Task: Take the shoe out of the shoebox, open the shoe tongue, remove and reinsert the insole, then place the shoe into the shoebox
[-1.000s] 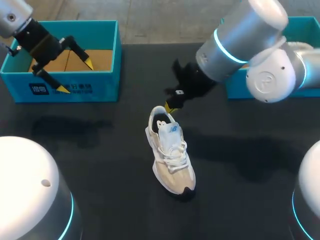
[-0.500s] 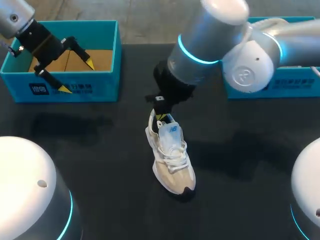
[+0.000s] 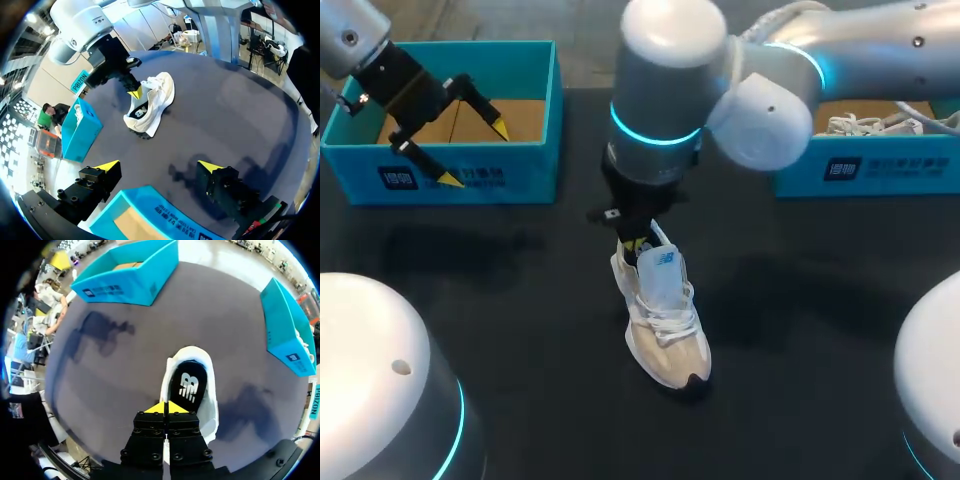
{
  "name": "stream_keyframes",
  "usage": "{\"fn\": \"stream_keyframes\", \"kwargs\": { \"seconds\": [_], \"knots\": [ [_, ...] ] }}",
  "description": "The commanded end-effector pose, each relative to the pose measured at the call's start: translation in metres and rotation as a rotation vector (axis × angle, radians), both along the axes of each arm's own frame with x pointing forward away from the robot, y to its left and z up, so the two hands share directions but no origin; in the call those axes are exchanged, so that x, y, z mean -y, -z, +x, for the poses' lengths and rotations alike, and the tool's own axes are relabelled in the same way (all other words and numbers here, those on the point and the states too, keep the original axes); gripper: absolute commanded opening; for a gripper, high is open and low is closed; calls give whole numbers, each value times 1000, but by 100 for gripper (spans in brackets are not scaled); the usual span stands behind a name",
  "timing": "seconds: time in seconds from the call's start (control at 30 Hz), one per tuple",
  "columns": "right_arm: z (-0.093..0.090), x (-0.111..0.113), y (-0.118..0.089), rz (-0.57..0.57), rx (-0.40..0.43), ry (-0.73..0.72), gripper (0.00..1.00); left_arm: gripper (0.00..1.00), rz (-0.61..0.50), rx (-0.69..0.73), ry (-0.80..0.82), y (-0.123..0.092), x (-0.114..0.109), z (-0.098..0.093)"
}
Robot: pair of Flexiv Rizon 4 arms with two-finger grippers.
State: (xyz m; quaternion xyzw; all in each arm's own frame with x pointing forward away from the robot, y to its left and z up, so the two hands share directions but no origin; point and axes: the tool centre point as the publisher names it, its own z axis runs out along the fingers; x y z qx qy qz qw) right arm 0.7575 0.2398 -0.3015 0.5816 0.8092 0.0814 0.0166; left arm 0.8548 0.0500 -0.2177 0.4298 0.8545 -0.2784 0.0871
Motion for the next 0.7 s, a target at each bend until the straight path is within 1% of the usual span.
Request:
{"fn": "stream_keyframes", "kwargs": {
  "seconds": [0.03,0.33,0.6,0.7],
  "knots": [
    [4,2,2,-49,1,-1,0,100,3,-1,2,0,0,1],
    [7,24,15,-50,-12,2,0,100,3,-1,2,0,0,1],
    [8,34,36,-37,-42,4,0,100,3,-1,2,0,0,1],
    [8,34,42,-33,-63,-1,0,100,3,-1,2,0,0,1]
  ]
}}
